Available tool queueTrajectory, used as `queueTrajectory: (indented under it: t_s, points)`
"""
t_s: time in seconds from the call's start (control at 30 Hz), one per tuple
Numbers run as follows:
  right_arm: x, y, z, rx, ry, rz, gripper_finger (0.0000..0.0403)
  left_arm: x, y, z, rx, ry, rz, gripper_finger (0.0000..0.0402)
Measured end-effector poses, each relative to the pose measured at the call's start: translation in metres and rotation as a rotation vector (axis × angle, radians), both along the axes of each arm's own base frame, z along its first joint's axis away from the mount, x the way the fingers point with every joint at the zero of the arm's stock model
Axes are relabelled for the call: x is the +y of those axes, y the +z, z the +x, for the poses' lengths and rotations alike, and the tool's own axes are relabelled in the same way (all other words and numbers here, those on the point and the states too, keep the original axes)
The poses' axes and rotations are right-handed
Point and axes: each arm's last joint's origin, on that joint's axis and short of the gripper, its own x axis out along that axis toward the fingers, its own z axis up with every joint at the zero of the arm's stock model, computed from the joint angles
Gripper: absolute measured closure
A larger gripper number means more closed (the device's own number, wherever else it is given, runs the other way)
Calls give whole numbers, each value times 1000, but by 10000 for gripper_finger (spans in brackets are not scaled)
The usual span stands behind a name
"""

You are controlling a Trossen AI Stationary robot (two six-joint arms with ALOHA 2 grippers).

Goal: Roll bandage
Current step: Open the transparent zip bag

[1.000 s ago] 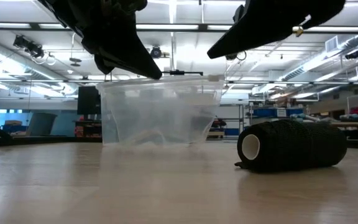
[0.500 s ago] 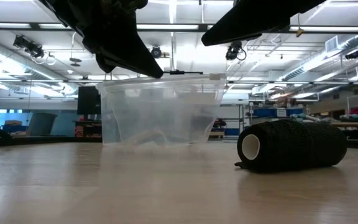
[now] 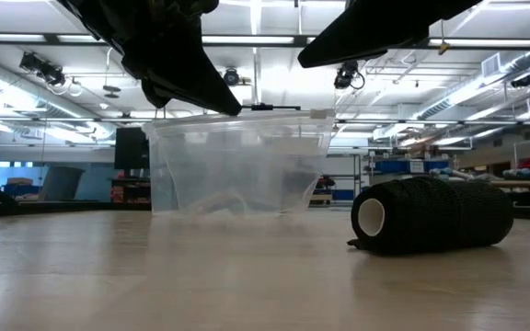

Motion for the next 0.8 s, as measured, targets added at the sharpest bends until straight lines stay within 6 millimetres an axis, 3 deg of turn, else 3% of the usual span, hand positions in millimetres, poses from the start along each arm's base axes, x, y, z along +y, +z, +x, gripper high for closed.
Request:
queueTrajectory:
  t_s: [0.3, 0.7, 0.8]
  points:
    - [0, 1, 1, -11, 0, 6, 362, 0, 0, 0, 4, -11, -4, 401]
    - [0, 17, 9, -188, -23, 129, 362, -1, 1, 1, -5, -20, 3, 401]
    - [-3, 12, 9, -142, -42, 159, 362, -1, 2, 2, -20, -20, -4, 401]
